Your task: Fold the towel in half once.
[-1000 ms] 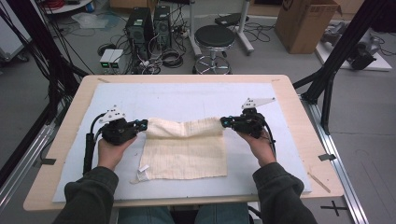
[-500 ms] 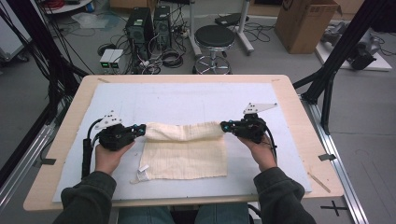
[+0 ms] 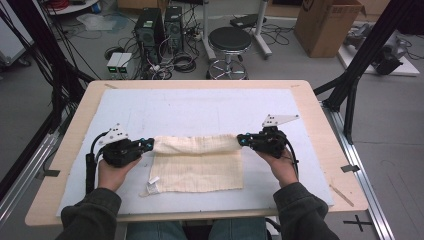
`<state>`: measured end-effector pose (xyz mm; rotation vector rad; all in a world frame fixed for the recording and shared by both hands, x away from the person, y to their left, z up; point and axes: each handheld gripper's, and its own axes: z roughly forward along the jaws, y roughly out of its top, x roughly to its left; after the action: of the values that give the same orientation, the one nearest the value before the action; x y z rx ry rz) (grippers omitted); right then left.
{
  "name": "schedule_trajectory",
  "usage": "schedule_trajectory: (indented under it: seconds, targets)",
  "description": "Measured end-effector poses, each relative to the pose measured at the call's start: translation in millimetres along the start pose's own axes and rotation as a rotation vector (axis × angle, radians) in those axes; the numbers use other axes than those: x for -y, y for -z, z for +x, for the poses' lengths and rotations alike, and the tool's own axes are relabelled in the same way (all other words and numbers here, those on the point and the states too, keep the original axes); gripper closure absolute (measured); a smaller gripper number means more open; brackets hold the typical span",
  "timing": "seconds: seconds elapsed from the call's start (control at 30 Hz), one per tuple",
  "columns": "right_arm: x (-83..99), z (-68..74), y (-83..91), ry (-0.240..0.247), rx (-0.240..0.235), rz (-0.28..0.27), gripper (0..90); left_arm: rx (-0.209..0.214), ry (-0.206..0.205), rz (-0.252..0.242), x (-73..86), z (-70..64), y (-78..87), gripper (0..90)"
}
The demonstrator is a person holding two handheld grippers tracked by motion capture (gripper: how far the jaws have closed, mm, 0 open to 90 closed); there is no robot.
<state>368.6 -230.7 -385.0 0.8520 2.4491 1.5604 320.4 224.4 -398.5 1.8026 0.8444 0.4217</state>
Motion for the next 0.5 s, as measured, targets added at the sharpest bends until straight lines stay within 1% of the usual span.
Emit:
schedule_trajectory:
  seconds: [0.07, 0.1, 0.13, 0.2, 0.3, 0.33, 0.4, 0.5]
  targets:
    - [2.0, 1.4, 0.1, -0.001, -0.003, 0.003, 85.5, 0.003, -0.008, 0.004, 0.8, -1.7, 1.4, 87.0]
    - [3.1, 1.6, 0.1, 0.009, -0.001, 0.003, 85.5, 0.004, -0.011, 0.006, 1.7, -2.6, 2.1, 87.0]
    - [4.5, 3.2, 0.4, -0.001, -0.006, 0.008, 85.5, 0.005, -0.012, 0.008, 2.5, -3.3, 2.9, 87.0]
    - [6.8, 4.5, 0.3, 0.006, -0.006, 0.013, 85.5, 0.010, -0.015, 0.009, 4.4, -5.2, 4.6, 87.0]
    - [9.7, 5.9, 0.3, 0.006, -0.006, 0.017, 85.5, 0.010, -0.033, 0.027, 5.9, -8.1, 6.1, 87.0]
    - [10.4, 6.6, 0.2, 0.004, -0.005, 0.026, 85.5, 0.008, -0.039, 0.030, 6.2, -9.3, 6.3, 87.0]
    - [12.2, 7.1, -0.6, 0.011, -0.007, 0.024, 85.5, 0.010, -0.053, 0.044, 7.1, -12.1, 6.4, 86.9]
    - [14.7, 10.4, -0.7, 0.014, -0.011, 0.034, 85.5, 0.011, -0.062, 0.063, 12.3, -14.4, 6.8, 86.9]
